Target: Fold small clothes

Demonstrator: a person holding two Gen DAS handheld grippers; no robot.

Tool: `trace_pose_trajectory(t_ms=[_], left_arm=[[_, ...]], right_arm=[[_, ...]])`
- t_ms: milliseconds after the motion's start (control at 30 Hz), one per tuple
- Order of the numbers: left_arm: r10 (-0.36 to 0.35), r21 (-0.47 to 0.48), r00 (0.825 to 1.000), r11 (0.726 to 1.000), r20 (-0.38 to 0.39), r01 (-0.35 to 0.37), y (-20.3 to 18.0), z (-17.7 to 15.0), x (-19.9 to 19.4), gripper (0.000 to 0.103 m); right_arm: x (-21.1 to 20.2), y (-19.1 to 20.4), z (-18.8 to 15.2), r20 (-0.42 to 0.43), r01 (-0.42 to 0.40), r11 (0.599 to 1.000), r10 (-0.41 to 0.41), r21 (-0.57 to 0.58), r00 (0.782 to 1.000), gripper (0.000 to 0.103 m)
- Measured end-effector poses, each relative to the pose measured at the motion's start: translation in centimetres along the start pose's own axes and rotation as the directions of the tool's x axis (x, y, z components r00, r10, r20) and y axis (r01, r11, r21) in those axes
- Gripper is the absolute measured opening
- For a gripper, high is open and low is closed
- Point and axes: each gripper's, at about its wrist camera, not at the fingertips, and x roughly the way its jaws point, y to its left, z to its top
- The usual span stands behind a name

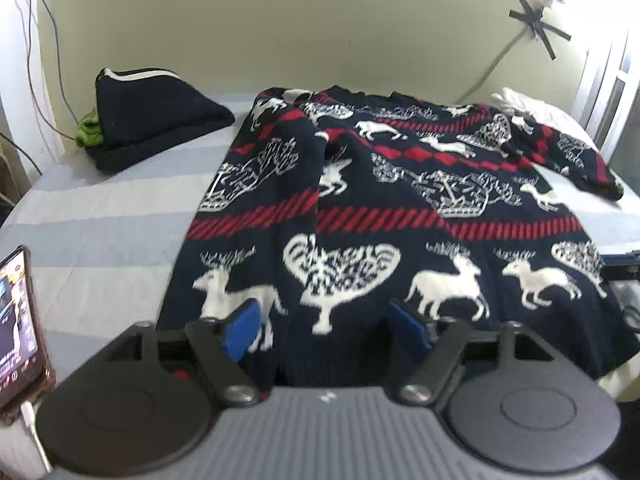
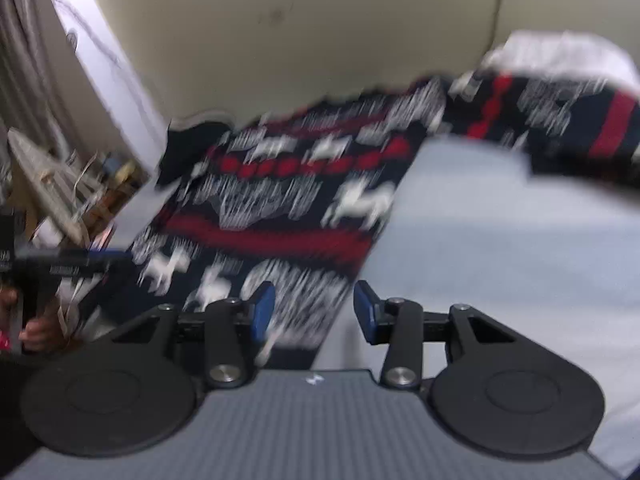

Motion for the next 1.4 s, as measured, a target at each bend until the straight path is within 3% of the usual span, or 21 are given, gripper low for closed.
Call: trace_pose_trajectory(t_ms=[67,100,133,167,300,367,433,533,567,600,633,700,767,867,967,1067,1167,1233,1333,1367,1400], left_arm=[[0.015,-0.005,1.000,1.000,-0.013,-0.015,0.1,-0.4,0.2,0.084],[0.023,-0.005,1.000,1.000,-0.019,-0.023,0.1,-0.6,0.3,0.084],[0.026,-0.003,0.999,1.000,-0.020,-0.026,0.1,-0.8,0.3,0.083],[0.024,-0.002,1.000,1.000,-0.017,-0.024,0.2,-0.9,0.4,0.077],[0.033,0.046,0.999,0.998,-0.001,-0.033,-0.3,-1.1,-0.4,0.032],[-0.015,0.067,1.000,0.998,-0.006,0.016,-0.2,-1.1,-1.2,0.024],[-0.039,0.089,0.999,0.995,-0.012,0.040,-0.5,-1.3,-1.6,0.025],[-0.009,0.099,1.000,0.995,0.000,0.009,0.1,-1.1,-2.2,0.038],[0.000,0.074,1.000,0.997,0.021,-0.002,1.0,-0.8,-2.7,0.055],[0.025,0.051,0.999,0.998,0.047,-0.028,1.8,-0.5,-3.3,0.062],[0.061,0.029,0.995,0.998,0.074,-0.063,2.6,-0.4,-4.0,0.060],[0.129,-0.026,0.985,0.992,0.117,-0.127,4.5,0.1,-5.6,0.061],[0.185,-0.108,0.969,0.980,0.162,-0.169,6.4,0.4,-7.4,0.063],[0.238,-0.220,0.948,0.957,0.213,-0.191,9.0,0.3,-9.8,0.072],[0.277,-0.279,0.928,0.938,0.247,-0.206,10.4,-0.7,-11.6,0.082],[0.329,-0.294,0.913,0.921,0.242,-0.254,11.0,-2.1,-13.3,0.083],[0.384,-0.319,0.891,0.899,0.242,-0.301,11.8,-3.7,-15.2,0.087],[0.411,-0.343,0.877,0.884,0.248,-0.317,12.7,-4.4,-16.3,0.088],[0.443,-0.381,0.861,0.863,0.251,-0.333,14.0,-5.0,-17.0,0.088],[0.450,-0.390,0.857,0.857,0.251,-0.336,14.3,-5.0,-17.2,0.088],[0.454,-0.394,0.856,0.854,0.249,-0.338,14.5,-5.0,-17.3,0.088]], right_arm=[[0.3,1.6,-0.6,0.030,0.014,0.998,-0.012,-0.054,0.999,0.048],[0.6,2.2,-0.4,0.026,0.014,0.997,-0.012,-0.070,1.000,0.040],[0.8,2.6,-0.4,0.033,0.018,0.997,-0.016,-0.074,0.999,0.016],[1.0,2.8,-0.2,0.030,0.029,0.997,-0.027,-0.069,0.999,0.007],[-1.3,2.0,0.4,0.080,0.159,0.982,-0.151,-0.102,0.985,0.006],[-3.0,0.7,0.9,0.088,0.217,0.973,-0.210,-0.083,0.974,0.006],[-3.2,0.0,1.0,0.068,0.286,0.954,-0.280,-0.088,0.957,0.006],[-1.5,0.8,0.5,-0.046,0.225,0.963,-0.234,-0.151,0.971,0.009],[-1.4,1.6,0.7,-0.025,0.240,0.950,-0.249,-0.198,0.968,0.011],[-1.7,2.2,1.2,0.009,0.253,0.938,-0.258,-0.236,0.966,0.021],[-2.1,2.7,1.8,0.055,0.263,0.929,-0.258,-0.261,0.965,0.033],[-2.7,3.6,3.9,0.140,0.273,0.916,-0.241,-0.293,0.960,0.037],[-3.0,5.2,6.1,0.185,0.243,0.912,-0.189,-0.332,0.964,0.037],[-0.2,8.8,9.1,0.149,0.074,0.892,-0.008,-0.446,0.989,0.037],[4.8,15.2,9.5,0.002,-0.153,0.778,0.194,-0.609,0.981,0.037],[10.1,21.4,7.1,-0.215,-0.341,0.582,0.276,-0.739,0.937,0.042],[13.8,25.5,3.4,-0.347,-0.397,0.331,0.201,-0.856,0.916,0.044],[15.2,26.9,1.6,-0.371,-0.399,0.197,0.165,-0.896,0.914,0.050],[17.6,28.6,0.0,-0.393,-0.412,0.091,0.172,-0.907,0.903,0.051],[18.1,28.9,0.0,-0.384,-0.406,0.063,0.216,-0.912,0.898,0.051],[18.8,29.5,0.3,-0.381,-0.400,0.048,0.218,-0.915,0.899,0.024]])
